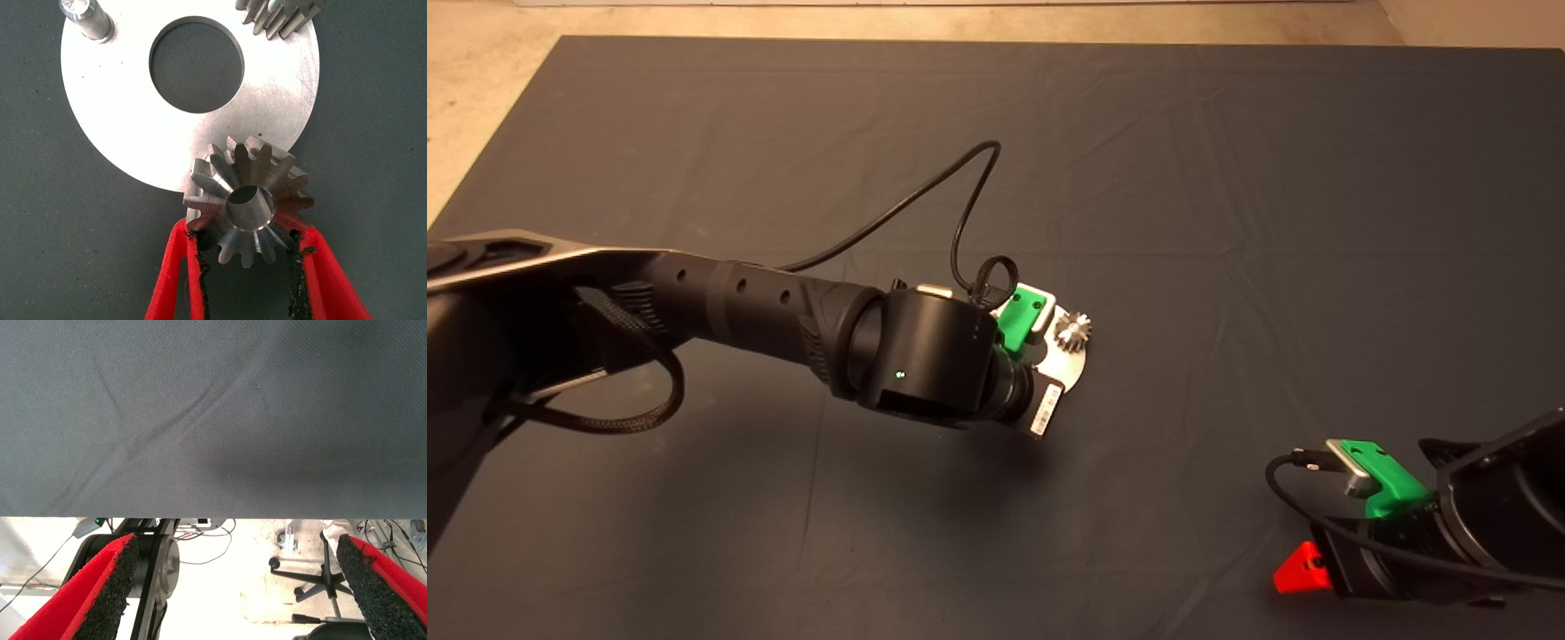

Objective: Install three planetary gears onto the carrier pins

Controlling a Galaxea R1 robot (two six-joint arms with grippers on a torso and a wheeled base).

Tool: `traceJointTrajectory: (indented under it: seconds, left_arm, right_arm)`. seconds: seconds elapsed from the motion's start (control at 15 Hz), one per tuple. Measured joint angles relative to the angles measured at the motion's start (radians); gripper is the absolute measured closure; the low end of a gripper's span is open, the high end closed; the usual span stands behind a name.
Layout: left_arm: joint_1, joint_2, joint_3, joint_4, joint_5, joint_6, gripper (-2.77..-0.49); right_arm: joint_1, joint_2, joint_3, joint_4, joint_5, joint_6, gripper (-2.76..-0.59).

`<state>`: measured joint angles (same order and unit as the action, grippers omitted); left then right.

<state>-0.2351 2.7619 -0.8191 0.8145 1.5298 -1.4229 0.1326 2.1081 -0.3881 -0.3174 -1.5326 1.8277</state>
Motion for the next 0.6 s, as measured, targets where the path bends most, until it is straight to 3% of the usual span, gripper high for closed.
traceJointTrajectory:
  seconds: [0.6]
  left_arm:
    - [0.011,0.0,-0.028,0.004,0.0,0.018,-0.5]
  right_arm:
    - [0.0,0.0,0.0,0.0,0.0,0.0,-2.2]
